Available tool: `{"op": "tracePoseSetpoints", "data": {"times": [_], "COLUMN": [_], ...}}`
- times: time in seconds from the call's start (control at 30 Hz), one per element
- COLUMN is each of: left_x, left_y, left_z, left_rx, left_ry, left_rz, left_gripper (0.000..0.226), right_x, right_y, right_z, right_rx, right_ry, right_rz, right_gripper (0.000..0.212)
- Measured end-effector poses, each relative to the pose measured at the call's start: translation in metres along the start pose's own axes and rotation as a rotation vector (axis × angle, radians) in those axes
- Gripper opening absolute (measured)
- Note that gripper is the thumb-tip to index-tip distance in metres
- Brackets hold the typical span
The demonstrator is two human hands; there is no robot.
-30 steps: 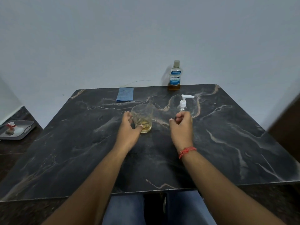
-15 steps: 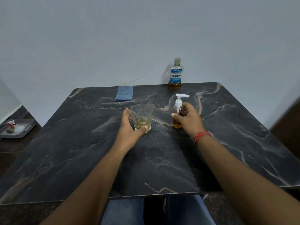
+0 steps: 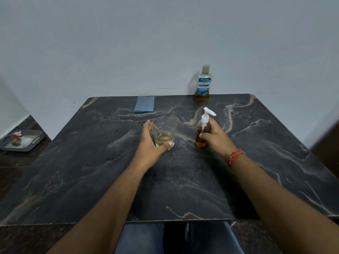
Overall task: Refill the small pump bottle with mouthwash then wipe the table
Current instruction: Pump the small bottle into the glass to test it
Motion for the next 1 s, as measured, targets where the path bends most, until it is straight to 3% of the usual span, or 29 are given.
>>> {"op": "tracePoseSetpoints", "data": {"times": [0.13,0.43,0.53,0.67,0.83,1.0], "left_x": [-0.003,0.004,0.005,0.004,0.001,-0.002], "left_y": [0.001,0.004,0.007,0.013,0.021,0.025], "left_z": [-0.004,-0.002,-0.001,-0.002,-0.006,-0.011], "left_rx": [-0.011,-0.006,-0.005,-0.001,0.012,0.027], "left_ry": [0.012,0.024,0.017,0.013,0.000,0.020], "left_rz": [0.008,-0.026,-0.035,-0.039,-0.041,-0.024], "left_gripper": [0.107,0.104,0.103,0.096,0.093,0.095], "right_x": [-0.006,-0.003,0.005,0.018,0.024,0.033], "right_y": [-0.002,0.008,0.010,0.013,0.013,0.014], "right_z": [-0.001,-0.016,-0.026,-0.035,-0.045,-0.056], "right_rx": [-0.038,-0.140,-0.190,-0.228,-0.264,-0.336], "right_ry": [-0.074,-0.383,-0.400,-0.400,-0.403,-0.572], "right_rz": [-0.004,0.234,0.195,0.096,0.051,-0.050], "right_gripper": [0.045,0.051,0.051,0.071,0.067,0.068]}}
Point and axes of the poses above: each hand's wrist, its own y-axis towards the middle knuckle, its own x-axis out of the palm, z = x × y, the point moved 7 cm from there along y, towards the middle knuckle, and after that the axes turned 7 degrees about -z, right-handed, at the moved point
